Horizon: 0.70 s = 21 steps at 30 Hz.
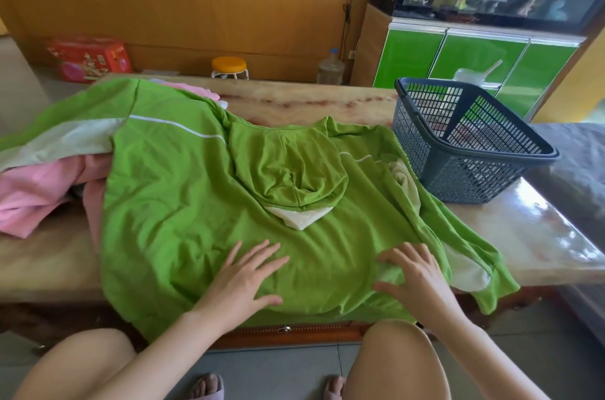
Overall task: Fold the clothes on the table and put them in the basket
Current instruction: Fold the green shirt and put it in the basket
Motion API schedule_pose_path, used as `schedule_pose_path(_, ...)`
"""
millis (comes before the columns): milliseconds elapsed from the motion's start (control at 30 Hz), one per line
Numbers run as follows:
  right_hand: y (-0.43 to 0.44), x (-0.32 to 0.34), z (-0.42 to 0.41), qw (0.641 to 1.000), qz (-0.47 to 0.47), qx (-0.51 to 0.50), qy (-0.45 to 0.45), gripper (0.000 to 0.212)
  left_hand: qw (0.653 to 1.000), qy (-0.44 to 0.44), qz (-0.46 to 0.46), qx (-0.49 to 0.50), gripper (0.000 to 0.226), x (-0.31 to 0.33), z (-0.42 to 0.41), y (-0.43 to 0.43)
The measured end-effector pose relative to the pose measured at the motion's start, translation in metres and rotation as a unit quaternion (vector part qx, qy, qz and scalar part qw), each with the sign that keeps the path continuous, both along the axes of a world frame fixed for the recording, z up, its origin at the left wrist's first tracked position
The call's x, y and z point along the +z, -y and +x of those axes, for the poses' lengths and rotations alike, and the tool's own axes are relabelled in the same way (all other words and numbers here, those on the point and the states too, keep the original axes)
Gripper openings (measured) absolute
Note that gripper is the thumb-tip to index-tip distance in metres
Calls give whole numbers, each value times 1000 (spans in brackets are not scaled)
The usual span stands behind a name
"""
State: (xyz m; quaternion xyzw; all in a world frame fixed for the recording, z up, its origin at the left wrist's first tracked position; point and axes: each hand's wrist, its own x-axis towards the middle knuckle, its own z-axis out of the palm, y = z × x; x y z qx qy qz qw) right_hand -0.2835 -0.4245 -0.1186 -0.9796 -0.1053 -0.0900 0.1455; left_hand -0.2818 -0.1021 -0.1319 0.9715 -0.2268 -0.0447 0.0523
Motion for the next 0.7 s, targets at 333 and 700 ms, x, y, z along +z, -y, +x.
schedule_pose_path(333,-33,18,20,992,-25,85,-90,88,995,5,-6,95,82,3,13,-19)
schedule_pose_path(700,-103,23,69,988,141,30,-48,52,975,64,-161,136,52,32,57,-28)
